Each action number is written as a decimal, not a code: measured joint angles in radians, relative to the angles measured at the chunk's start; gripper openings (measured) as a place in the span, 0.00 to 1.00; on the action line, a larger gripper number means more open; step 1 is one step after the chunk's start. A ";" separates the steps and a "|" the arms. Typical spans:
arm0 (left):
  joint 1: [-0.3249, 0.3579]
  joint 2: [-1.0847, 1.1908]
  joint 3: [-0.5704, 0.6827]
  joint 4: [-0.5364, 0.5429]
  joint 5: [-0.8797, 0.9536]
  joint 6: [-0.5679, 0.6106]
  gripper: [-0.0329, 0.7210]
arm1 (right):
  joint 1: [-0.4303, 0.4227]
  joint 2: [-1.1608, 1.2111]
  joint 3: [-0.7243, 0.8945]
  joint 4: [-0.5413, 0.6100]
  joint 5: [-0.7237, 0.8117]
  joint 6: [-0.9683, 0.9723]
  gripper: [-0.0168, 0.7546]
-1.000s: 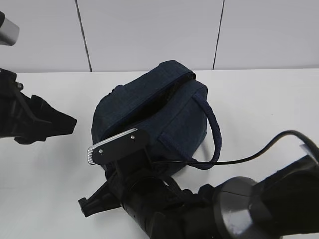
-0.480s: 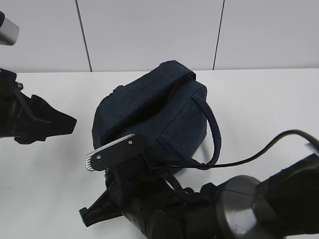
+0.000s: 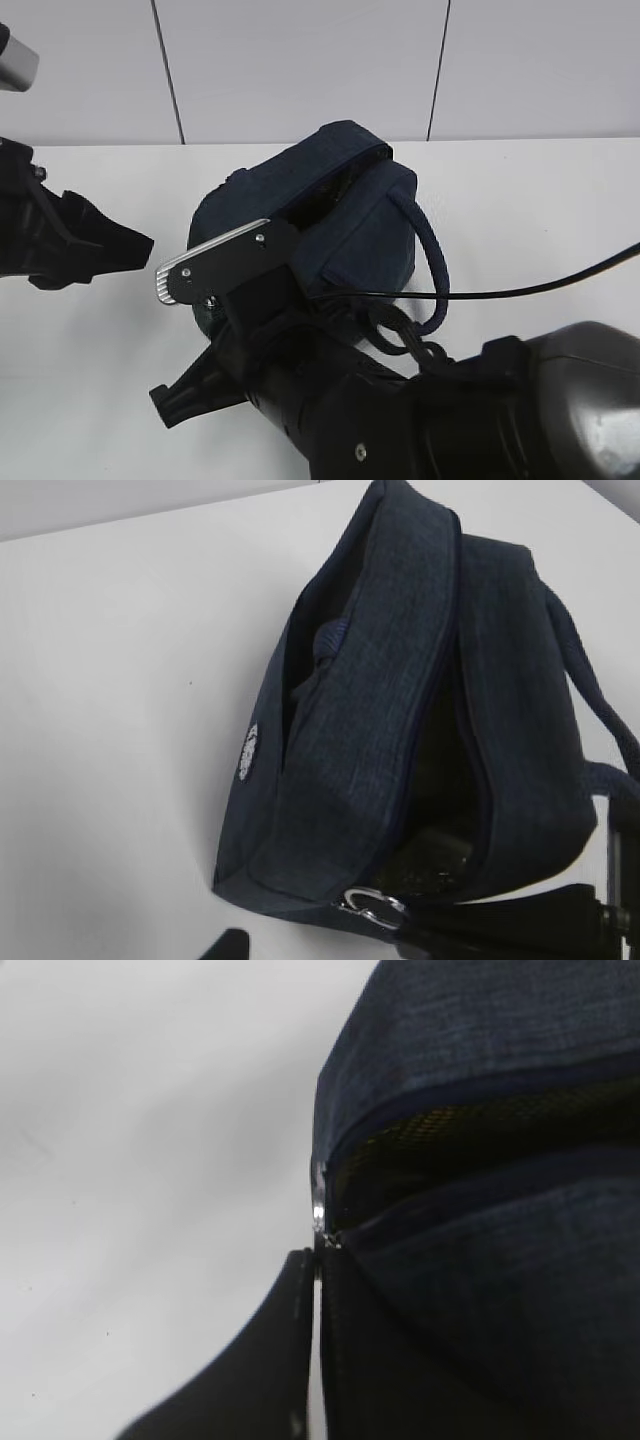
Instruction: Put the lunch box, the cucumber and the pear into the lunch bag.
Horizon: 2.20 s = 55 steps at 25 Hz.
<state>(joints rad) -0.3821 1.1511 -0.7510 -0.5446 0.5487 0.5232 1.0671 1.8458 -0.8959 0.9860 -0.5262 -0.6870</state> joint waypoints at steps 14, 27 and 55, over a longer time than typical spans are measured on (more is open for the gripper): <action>0.000 0.000 0.000 0.001 0.021 0.000 0.47 | 0.000 -0.112 0.002 0.033 -0.011 -0.075 0.02; 0.039 0.099 -0.128 -0.156 0.199 0.153 0.37 | 0.000 -0.194 -0.007 0.192 -0.046 -0.287 0.02; 0.269 0.444 -0.210 -0.550 0.408 0.735 0.44 | -0.087 -0.199 -0.057 0.245 0.064 -0.356 0.03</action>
<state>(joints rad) -0.1130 1.5954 -0.9609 -1.0943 0.9564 1.2585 0.9799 1.6464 -0.9532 1.2309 -0.4625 -1.0433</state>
